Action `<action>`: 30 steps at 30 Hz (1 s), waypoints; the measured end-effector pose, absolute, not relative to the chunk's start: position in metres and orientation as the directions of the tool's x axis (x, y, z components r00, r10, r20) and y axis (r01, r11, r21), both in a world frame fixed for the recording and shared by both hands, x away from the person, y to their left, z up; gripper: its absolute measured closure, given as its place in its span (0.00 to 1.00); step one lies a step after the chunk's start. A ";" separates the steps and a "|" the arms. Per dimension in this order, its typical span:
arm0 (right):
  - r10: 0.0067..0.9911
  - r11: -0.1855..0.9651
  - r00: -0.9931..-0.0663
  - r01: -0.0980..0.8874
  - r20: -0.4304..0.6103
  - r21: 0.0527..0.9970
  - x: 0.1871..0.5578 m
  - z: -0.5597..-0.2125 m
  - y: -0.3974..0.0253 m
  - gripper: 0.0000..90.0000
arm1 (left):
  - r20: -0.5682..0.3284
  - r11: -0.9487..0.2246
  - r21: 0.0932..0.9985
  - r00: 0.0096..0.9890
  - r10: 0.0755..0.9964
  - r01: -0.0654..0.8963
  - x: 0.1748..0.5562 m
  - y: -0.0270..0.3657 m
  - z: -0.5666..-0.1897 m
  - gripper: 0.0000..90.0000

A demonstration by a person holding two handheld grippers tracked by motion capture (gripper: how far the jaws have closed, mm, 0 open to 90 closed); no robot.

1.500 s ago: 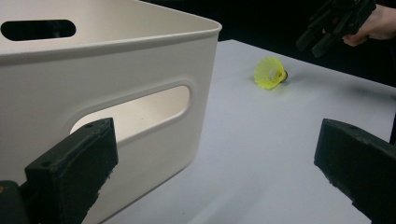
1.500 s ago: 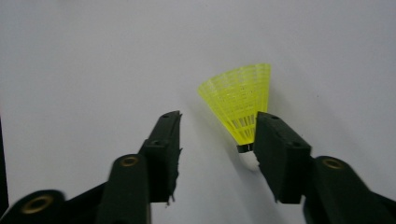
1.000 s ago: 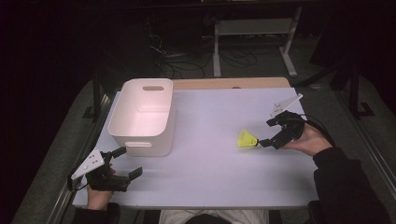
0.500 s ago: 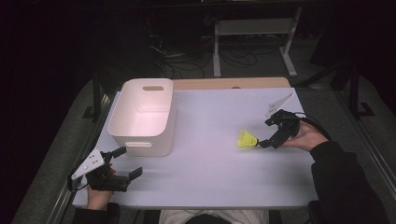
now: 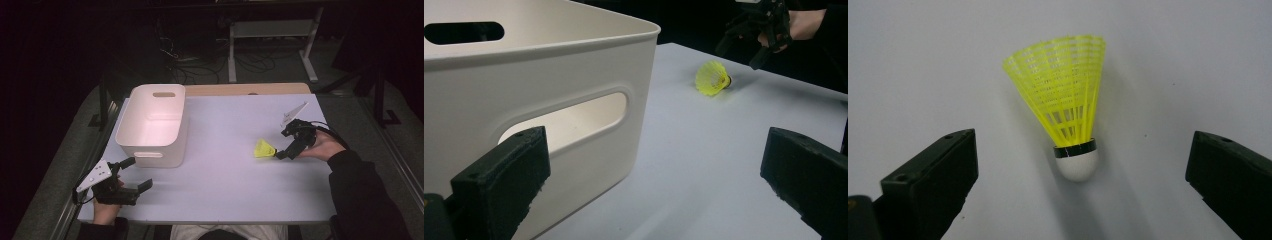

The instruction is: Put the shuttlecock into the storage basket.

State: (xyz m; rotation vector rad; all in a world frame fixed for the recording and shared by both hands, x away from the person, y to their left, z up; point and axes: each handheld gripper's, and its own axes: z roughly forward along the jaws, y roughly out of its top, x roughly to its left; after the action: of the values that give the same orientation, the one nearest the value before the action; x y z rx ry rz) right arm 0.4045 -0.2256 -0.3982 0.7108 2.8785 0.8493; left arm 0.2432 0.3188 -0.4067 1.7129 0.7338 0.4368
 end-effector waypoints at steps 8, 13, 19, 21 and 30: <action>0.438 0.751 -0.896 0.411 0.077 0.516 0.406 -0.408 -0.225 0.06 | -0.088 -0.140 0.960 0.734 0.673 0.244 0.243 0.319 -0.407 0.00; 0.428 0.755 -0.900 0.406 0.082 0.516 0.406 -0.408 -0.224 0.13 | -0.088 -0.141 0.959 0.735 0.672 0.244 0.243 0.319 -0.407 0.00; 0.420 0.763 -0.903 0.403 0.085 0.506 0.406 -0.410 -0.224 0.19 | -0.089 -0.140 0.960 0.735 0.672 0.244 0.243 0.319 -0.407 0.00; 0.417 0.763 -0.905 0.401 0.088 0.506 0.406 -0.411 -0.224 0.21 | -0.088 -0.142 0.959 0.735 0.672 0.244 0.243 0.319 -0.407 0.00; 0.410 0.780 -0.909 0.393 0.076 0.486 0.408 -0.418 -0.222 0.38 | -0.087 -0.141 0.960 0.734 0.673 0.242 0.243 0.319 -0.407 0.00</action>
State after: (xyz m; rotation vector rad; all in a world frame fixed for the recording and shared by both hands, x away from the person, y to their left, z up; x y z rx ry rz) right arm 0.4077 -0.2224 -0.4178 0.6621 2.9324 0.7887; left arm 0.2430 0.3191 -0.4067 1.7134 0.7324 0.4378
